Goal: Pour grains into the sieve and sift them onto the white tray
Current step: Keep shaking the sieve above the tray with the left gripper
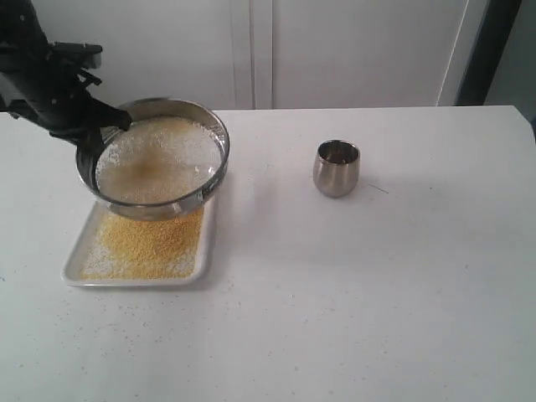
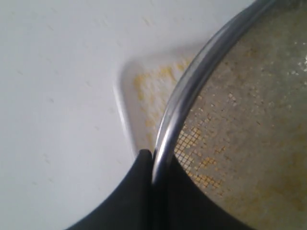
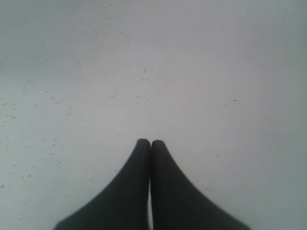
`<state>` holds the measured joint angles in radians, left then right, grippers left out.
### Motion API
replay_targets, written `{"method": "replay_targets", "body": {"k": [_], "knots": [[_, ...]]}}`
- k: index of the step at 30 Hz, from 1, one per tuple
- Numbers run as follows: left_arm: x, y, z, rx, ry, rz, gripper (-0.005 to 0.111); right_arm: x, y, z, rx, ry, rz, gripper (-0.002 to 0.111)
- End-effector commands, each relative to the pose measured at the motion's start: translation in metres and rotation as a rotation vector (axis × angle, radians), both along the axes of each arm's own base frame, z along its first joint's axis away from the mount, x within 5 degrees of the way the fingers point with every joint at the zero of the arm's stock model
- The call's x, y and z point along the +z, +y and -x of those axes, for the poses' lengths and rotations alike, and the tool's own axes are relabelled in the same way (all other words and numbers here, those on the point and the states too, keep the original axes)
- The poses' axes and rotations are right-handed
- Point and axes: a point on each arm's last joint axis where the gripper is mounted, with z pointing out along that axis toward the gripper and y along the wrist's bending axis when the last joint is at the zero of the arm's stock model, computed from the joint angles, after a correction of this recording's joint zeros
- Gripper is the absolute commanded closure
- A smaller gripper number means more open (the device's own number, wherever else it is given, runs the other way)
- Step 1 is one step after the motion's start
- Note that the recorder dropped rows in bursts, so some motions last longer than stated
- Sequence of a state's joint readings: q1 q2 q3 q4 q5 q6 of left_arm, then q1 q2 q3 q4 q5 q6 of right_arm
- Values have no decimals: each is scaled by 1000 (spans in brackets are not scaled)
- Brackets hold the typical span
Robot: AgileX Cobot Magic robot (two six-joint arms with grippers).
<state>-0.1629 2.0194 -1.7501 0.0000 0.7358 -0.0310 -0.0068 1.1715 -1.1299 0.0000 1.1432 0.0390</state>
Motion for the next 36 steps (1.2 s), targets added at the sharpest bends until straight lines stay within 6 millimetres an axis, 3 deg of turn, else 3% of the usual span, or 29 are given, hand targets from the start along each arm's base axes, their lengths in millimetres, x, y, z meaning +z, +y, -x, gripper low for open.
{"method": "replay_targets", "body": {"k": [1,3,6,10,12,15,18,21,24,26,29,31,32,36], "knots": [[-15,17,-17,60,105,-37,107,1,-2,1,-5,-12,9,108],[-11,11,-2,-65,217,15,107,1,-2,1,-5,-12,9,108],[-6,-1,18,-133,200,66,107,1,-2,1,-5,-12,9,108],[-22,8,-4,-34,-49,67,107,1,-2,1,-5,-12,9,108],[-30,16,-11,-28,52,55,107,1,-2,1,-5,-12,9,108],[-27,17,6,-93,251,60,107,1,-2,1,-5,-12,9,108],[-13,13,13,-95,131,113,107,1,-2,1,-5,-12,9,108],[-15,18,-5,-28,-35,81,107,1,-2,1,-5,-12,9,108],[-32,20,-10,1,140,77,107,1,-2,1,-5,-12,9,108],[-22,21,-9,-17,171,61,107,1,-2,1,-5,-12,9,108],[24,21,-9,22,41,87,107,1,-2,1,-5,-12,9,108],[37,22,-8,17,2,83,107,1,-2,1,-5,-12,9,108],[33,22,-8,16,18,76,107,1,-2,1,-5,-12,9,108],[-15,22,-12,26,167,65,107,1,-2,1,-5,-12,9,108]]}}
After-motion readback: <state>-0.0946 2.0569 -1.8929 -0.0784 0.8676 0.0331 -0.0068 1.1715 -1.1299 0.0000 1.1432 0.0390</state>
